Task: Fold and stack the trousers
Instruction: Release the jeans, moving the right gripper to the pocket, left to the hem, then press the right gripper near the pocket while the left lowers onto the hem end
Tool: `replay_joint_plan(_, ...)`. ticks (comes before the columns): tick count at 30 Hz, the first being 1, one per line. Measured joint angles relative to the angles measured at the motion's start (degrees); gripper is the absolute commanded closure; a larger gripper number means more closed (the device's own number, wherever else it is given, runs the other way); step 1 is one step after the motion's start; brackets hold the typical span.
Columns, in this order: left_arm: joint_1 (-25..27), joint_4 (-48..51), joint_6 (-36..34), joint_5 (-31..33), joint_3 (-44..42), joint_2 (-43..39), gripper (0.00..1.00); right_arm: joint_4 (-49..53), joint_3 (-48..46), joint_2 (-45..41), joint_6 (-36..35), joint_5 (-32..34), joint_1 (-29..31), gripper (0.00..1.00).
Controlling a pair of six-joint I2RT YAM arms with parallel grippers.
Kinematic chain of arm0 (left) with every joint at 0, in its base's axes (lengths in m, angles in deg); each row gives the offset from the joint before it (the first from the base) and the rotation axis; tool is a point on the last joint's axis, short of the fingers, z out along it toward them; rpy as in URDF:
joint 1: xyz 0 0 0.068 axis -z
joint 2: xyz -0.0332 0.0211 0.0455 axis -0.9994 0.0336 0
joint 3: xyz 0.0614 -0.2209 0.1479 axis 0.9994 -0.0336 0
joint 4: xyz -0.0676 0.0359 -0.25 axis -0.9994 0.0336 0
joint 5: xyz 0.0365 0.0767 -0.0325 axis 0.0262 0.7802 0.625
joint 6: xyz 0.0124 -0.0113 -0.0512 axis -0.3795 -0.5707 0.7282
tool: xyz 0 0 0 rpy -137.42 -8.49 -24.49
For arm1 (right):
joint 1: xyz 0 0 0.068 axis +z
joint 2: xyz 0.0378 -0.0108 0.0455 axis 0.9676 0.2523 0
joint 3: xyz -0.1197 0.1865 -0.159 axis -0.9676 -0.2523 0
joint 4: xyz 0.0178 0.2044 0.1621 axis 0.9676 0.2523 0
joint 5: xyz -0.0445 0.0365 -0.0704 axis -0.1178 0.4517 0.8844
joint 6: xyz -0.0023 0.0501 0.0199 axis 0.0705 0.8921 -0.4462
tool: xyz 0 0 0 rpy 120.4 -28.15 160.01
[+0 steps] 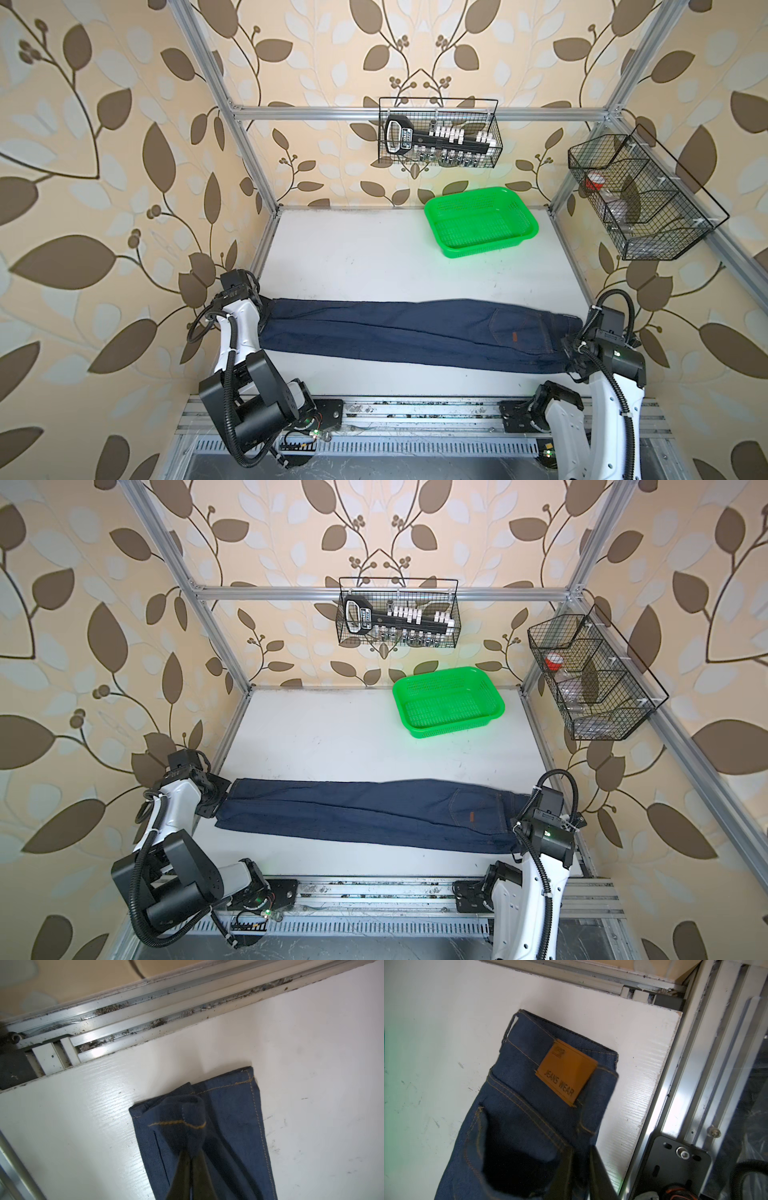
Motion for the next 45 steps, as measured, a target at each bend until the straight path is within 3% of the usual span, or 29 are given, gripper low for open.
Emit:
replay_joint_plan(8,0.0,-0.68,0.04,-0.52,-0.44,0.24,0.95,2.03,1.49,-1.03,0.57,1.79,-0.17,0.73)
replay_joint_plan(12,0.0,-0.55,0.59,0.42,-1.03,-1.38,0.84,0.59,4.7,-0.37,-0.59,1.55,-0.22,0.68)
replay_joint_plan(17,0.0,0.28,1.81,1.36,-1.03,-1.55,0.82,-5.86,5.49,3.43,-3.32,-4.24,-0.11,0.59)
replay_joint_plan(19,0.0,1.36,2.21,2.56,-1.03,-1.81,0.77,-8.22,5.49,5.38,-4.28,-6.29,0.83,0.56)
replay_joint_plan(32,-0.39,8.72,6.71,10.86,-1.03,-10.71,0.68,-21.79,2.43,13.79,-15.34,-6.12,28.83,0.5)
replay_joint_plan(42,-0.37,8.9,8.39,1.55,4.02,-10.97,0.61,-31.58,-2.8,20.28,-24.76,-11.1,42.07,0.49)
replay_joint_plan(45,-0.37,9.64,8.48,1.55,8.0,-10.97,0.51,-33.51,-3.8,23.26,-26.82,-11.89,46.42,0.49)
